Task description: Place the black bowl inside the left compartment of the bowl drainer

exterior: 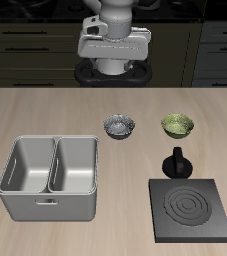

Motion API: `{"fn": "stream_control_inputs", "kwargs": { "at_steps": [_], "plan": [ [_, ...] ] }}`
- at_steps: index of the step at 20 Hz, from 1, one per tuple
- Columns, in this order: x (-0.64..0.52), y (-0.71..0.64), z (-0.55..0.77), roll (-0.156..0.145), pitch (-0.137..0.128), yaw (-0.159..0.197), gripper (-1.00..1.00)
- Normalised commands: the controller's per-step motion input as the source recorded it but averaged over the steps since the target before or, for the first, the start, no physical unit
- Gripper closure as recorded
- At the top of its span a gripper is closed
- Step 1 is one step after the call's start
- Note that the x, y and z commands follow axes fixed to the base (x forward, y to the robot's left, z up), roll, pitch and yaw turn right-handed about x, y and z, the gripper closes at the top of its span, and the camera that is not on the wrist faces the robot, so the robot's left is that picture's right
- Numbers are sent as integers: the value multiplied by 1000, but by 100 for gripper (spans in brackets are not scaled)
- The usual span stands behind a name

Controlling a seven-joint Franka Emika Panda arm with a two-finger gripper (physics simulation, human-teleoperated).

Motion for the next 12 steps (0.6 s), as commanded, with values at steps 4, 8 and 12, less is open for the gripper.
{"fn": "stream_control_inputs", "kwargs": {
  "at_steps": [4, 8, 12],
  "plan": [
    [78, -87, -377, -20, 62, -3, -100],
    [45, -64, -368, -27, 48, 8, -100],
    [39, -59, -363, -21, 27, -1, -100]
  ]
}}
